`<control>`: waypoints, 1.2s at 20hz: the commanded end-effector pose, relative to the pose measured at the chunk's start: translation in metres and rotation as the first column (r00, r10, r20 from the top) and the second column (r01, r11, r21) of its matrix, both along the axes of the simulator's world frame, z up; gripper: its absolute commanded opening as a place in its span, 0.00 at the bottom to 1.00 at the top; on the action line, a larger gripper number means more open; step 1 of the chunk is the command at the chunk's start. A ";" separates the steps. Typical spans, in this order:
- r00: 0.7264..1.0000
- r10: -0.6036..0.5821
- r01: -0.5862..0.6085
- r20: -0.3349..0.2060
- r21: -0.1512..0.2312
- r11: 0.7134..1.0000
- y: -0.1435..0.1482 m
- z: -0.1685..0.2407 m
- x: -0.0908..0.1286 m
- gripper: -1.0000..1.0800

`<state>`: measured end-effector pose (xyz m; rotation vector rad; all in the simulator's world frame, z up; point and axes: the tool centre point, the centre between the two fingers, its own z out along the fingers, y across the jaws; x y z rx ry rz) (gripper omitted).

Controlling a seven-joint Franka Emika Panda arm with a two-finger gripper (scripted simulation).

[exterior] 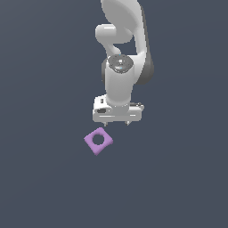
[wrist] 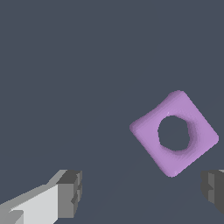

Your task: Pick up the object and move it to a goal position.

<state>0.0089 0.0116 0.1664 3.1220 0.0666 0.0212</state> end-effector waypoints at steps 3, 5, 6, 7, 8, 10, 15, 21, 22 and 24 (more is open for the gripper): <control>1.000 0.007 -0.007 0.001 -0.001 1.000 0.002 0.001 0.000 1.00; 1.000 0.026 -0.026 0.006 -0.003 1.000 0.007 0.004 0.001 1.00; 0.999 0.034 -0.034 0.007 -0.004 0.999 0.009 0.005 0.001 1.00; 0.999 0.038 -0.038 0.009 -0.004 0.999 0.011 0.006 0.001 1.00; 0.999 0.039 -0.039 0.009 -0.004 0.999 0.011 0.006 0.001 1.00; 0.999 0.038 -0.038 0.009 -0.004 0.999 0.010 0.006 0.001 1.00; 0.998 0.069 -0.069 0.007 -0.013 0.998 0.008 0.003 0.000 1.00; 0.988 0.156 -0.156 -0.001 -0.038 0.987 0.001 -0.004 -0.001 1.00; 0.984 0.176 -0.176 -0.003 -0.043 0.983 -0.001 -0.006 -0.001 1.00; 0.975 0.221 -0.221 -0.009 -0.055 0.974 -0.005 -0.010 -0.002 1.00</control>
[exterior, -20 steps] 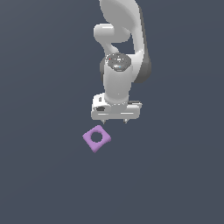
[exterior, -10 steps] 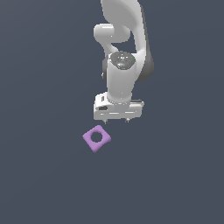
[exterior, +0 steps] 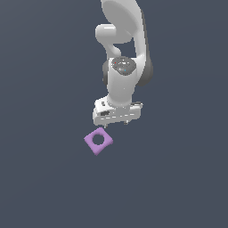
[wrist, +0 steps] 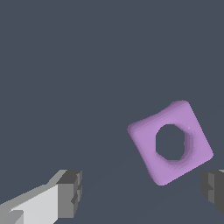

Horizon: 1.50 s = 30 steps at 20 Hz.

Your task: Pick up the object and move it to a goal position.

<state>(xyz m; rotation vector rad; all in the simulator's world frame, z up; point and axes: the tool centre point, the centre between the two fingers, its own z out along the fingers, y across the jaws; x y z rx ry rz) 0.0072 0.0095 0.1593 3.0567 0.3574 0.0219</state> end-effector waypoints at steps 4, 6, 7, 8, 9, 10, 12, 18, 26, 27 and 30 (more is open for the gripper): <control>0.989 0.144 -0.145 -0.016 -0.038 0.989 -0.012 -0.012 -0.003 1.00; 0.978 0.208 -0.209 -0.026 -0.053 0.977 -0.017 -0.018 -0.004 1.00; 0.970 0.239 -0.241 -0.032 -0.060 0.969 -0.019 -0.020 -0.005 1.00; 0.962 0.271 -0.273 -0.038 -0.067 0.960 -0.022 -0.023 -0.006 1.00; 0.952 0.302 -0.305 -0.045 -0.073 0.950 -0.024 -0.026 -0.007 1.00; 0.941 0.333 -0.336 -0.052 -0.079 0.938 -0.026 -0.028 -0.007 1.00; 0.917 0.394 -0.398 -0.066 -0.090 0.913 -0.031 -0.033 -0.009 1.00; 0.818 0.564 -0.575 -0.118 -0.110 0.811 -0.044 -0.049 -0.014 1.00; 0.630 0.752 -0.775 -0.193 -0.107 0.622 -0.059 -0.070 -0.022 1.00; 0.603 0.772 -0.797 -0.202 -0.105 0.595 -0.061 -0.072 -0.023 1.00; 0.517 0.825 -0.855 -0.229 -0.094 0.510 -0.065 -0.080 -0.027 1.00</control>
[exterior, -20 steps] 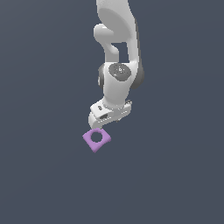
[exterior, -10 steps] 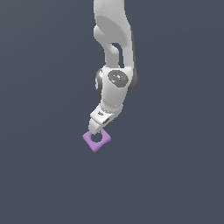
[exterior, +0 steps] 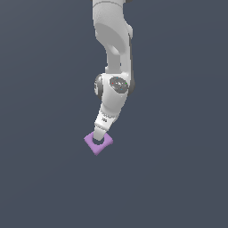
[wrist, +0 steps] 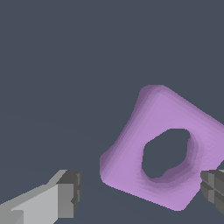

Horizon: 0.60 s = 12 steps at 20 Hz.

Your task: Pick up the object and move it to a goal position.

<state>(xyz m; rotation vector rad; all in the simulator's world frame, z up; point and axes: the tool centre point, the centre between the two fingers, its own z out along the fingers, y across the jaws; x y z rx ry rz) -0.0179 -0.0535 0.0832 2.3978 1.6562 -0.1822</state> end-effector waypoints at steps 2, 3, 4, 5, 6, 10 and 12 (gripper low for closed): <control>0.993 0.115 -0.116 -0.030 -0.017 0.993 -0.005 -0.009 -0.004 1.00; 0.989 0.144 -0.144 -0.038 -0.020 0.989 -0.007 -0.011 -0.005 1.00; 0.984 0.170 -0.171 -0.045 -0.023 0.985 -0.008 -0.013 -0.006 1.00; 0.979 0.195 -0.196 -0.052 -0.025 0.980 -0.009 -0.015 -0.007 1.00; 0.974 0.218 -0.219 -0.059 -0.027 0.975 -0.010 -0.016 -0.008 1.00; 0.953 0.291 -0.294 -0.082 -0.032 0.955 -0.013 -0.022 -0.011 1.00; 0.944 0.317 -0.321 -0.091 -0.033 0.946 -0.014 -0.024 -0.012 1.00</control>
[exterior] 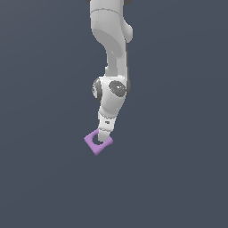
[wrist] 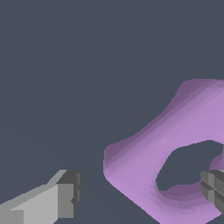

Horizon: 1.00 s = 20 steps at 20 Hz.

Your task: Pick up the object and move it to a goal position.

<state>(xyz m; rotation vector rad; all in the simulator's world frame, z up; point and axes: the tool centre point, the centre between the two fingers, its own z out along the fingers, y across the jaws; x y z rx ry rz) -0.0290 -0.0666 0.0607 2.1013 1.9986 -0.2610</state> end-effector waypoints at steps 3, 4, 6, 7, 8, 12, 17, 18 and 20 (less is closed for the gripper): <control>0.998 0.054 -0.054 -0.015 -0.007 0.999 -0.002 -0.004 -0.002 1.00; 0.998 0.060 -0.060 -0.017 -0.007 0.998 -0.002 -0.004 -0.002 1.00; 0.998 0.067 -0.067 -0.019 -0.008 0.998 -0.002 -0.005 -0.003 1.00; 0.998 0.068 -0.068 -0.019 -0.008 0.998 -0.002 -0.005 -0.003 1.00; 0.998 0.062 -0.062 -0.018 -0.008 0.998 -0.002 -0.005 -0.002 1.00; 0.998 0.063 -0.063 -0.018 -0.008 0.998 -0.004 -0.010 -0.002 1.00; 0.998 0.067 -0.068 -0.019 -0.008 0.998 -0.009 -0.028 -0.002 1.00; 0.998 0.068 -0.068 -0.019 -0.008 0.998 -0.010 -0.031 -0.003 1.00; 0.997 0.069 -0.069 -0.019 -0.008 0.998 -0.011 -0.033 -0.003 1.00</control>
